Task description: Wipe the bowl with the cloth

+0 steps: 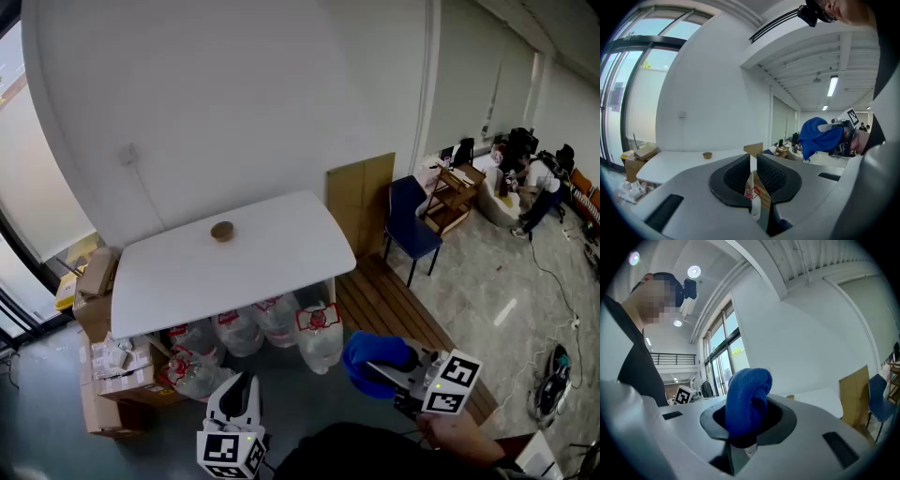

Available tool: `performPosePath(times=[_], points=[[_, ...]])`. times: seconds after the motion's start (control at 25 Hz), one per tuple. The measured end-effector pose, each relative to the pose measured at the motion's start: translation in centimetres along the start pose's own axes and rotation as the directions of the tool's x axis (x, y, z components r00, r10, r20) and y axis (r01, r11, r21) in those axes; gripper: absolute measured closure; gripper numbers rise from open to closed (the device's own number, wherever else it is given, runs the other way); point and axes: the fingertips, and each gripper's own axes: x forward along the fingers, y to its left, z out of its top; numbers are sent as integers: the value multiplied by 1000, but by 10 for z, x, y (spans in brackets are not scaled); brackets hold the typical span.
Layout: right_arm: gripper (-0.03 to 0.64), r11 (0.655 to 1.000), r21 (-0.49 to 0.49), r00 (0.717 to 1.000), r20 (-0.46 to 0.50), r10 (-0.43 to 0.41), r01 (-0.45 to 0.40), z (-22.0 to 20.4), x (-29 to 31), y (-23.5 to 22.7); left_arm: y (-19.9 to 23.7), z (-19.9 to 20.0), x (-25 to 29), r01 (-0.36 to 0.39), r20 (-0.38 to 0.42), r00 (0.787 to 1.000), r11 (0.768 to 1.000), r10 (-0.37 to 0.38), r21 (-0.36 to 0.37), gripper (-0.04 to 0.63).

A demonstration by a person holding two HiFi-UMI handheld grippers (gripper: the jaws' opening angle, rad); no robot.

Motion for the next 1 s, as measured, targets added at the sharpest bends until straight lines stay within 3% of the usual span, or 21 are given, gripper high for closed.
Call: performPosePath(times=[0.68,1.0], points=[[537,999,-1,999,-20,48,-48,-5,16,19,9,-2,-11,1,9,1000,1000,-1,-2,543],[537,996,23,996,-27,83,-82,-14,47,37,36,-11,-33,-27,-3,1000,1000,27,-11,543]])
